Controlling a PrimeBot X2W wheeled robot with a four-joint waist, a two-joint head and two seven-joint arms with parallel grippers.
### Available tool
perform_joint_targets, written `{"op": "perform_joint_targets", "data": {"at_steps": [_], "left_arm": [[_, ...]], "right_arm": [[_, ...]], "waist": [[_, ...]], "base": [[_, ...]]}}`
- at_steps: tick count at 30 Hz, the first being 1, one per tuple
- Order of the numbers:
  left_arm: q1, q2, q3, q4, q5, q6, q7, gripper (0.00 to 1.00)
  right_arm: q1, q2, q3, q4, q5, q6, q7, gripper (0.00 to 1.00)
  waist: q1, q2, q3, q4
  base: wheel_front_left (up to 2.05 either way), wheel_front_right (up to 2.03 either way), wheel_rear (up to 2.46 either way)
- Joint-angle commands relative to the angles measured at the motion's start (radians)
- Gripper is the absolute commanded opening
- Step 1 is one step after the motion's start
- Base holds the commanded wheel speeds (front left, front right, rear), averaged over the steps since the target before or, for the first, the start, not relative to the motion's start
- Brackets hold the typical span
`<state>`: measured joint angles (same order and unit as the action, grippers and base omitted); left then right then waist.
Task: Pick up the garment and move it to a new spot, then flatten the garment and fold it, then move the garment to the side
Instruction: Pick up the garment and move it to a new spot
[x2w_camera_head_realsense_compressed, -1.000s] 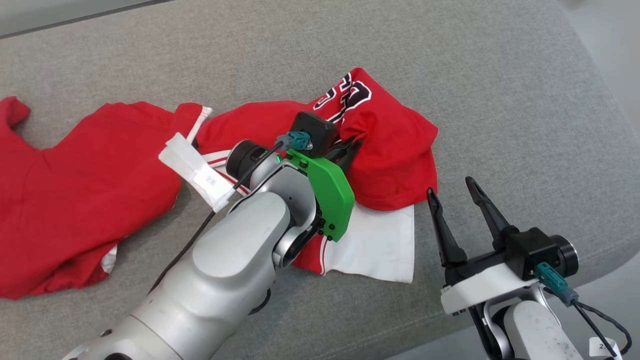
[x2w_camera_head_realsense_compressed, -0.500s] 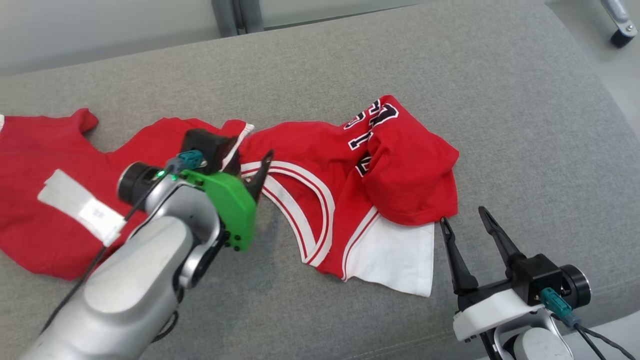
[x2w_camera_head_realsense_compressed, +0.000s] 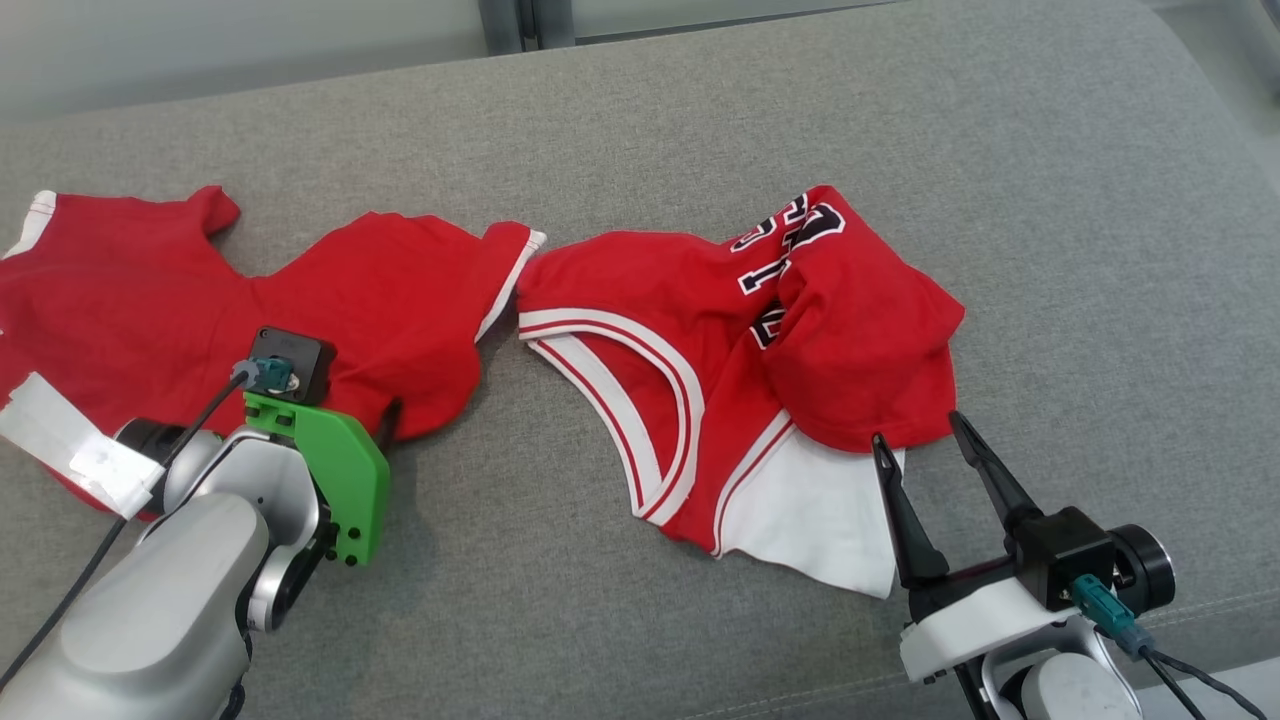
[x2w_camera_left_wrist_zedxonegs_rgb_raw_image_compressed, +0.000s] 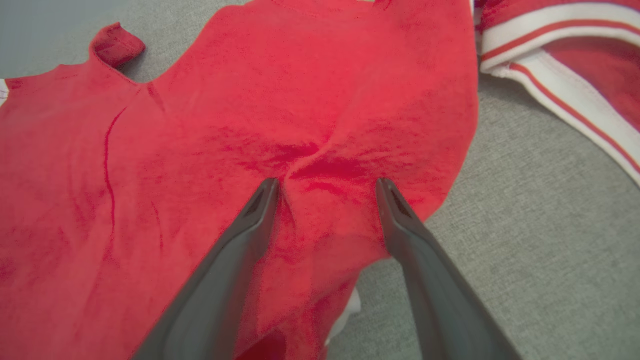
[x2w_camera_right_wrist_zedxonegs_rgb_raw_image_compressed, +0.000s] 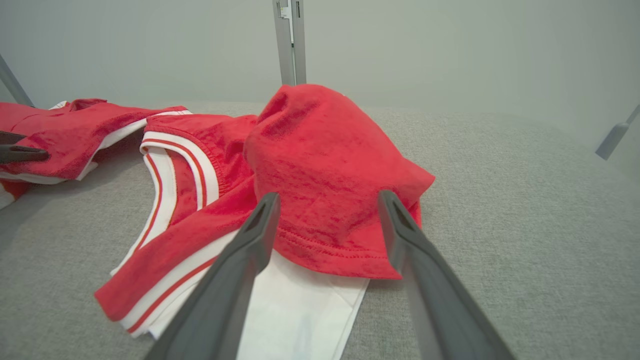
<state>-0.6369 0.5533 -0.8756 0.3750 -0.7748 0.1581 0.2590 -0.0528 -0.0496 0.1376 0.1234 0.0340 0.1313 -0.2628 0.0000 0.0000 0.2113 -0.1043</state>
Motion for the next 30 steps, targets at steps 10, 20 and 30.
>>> {"op": "perform_joint_targets", "data": {"at_steps": [10,20,30], "left_arm": [[-0.018,0.01,0.014,0.122,-0.027,-0.047,-0.024,0.0],[-0.033,0.289,0.133,0.139,-0.058,-0.002,-0.013,0.0],[-0.105,0.461,0.237,0.286,-0.098,-0.008,-0.027,0.0]], "right_arm": [[0.0,-0.002,-0.006,0.004,-0.005,-0.001,-0.004,1.0],[0.01,-0.002,-0.012,0.005,-0.018,-0.001,-0.004,1.0],[-0.036,-0.002,-0.005,0.002,-0.035,-0.001,-0.004,1.0]], "waist": [[0.0,0.0,0.015,-0.012],[0.0,0.0,0.007,0.033],[0.0,0.0,0.048,0.044]], "base": [[0.0,0.0,0.0],[0.0,0.0,0.0],[0.0,0.0,0.0]]}}
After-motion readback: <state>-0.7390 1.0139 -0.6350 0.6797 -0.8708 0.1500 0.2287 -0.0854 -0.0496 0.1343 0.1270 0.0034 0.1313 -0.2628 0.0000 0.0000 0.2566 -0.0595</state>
